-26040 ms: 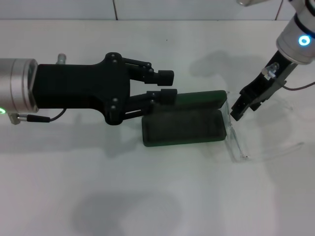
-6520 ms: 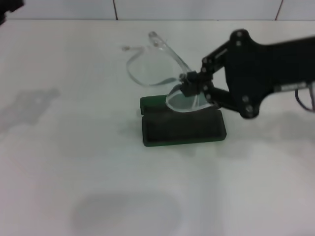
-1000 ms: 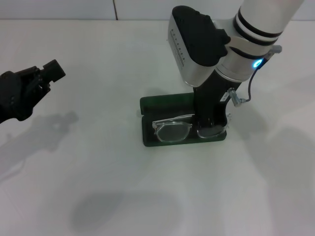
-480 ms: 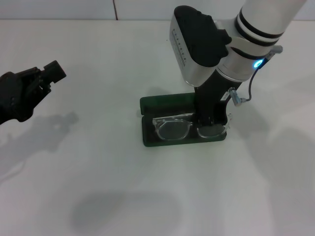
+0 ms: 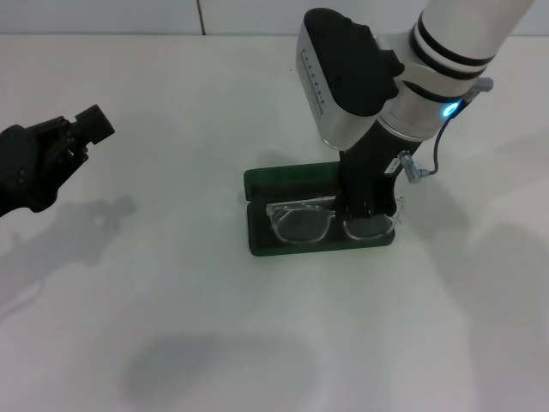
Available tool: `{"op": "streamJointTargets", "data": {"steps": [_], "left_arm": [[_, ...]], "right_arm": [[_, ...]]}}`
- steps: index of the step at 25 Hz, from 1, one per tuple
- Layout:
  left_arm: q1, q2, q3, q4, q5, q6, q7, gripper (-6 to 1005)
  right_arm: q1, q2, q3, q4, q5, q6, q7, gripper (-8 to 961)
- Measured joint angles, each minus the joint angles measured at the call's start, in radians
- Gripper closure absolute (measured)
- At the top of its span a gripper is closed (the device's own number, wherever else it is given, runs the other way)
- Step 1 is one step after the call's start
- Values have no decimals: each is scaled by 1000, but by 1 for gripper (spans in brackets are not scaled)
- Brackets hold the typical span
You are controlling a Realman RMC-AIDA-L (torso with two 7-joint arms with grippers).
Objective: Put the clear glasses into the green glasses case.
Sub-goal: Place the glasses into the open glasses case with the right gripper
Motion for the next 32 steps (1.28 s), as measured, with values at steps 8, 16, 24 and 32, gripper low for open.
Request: {"op": "streamJointTargets", "data": {"steps": [8,16,24,32], "left_arm": [[-2,1,-2,0,0,0,0,942],[-2,2,-2,0,0,0,0,942],[-1,2,-1,0,0,0,0,943],[0,4,-5,2,-2,13,0,943]], "right_arm": [[0,-1,-3,0,-2,0,-2,861],[0,-1,-2,0,-3,3,-1,803],[-34,-2,0,-76,-47,-6,22,804],[-116,-2,-2,-260,-79,-65,69,803]]}}
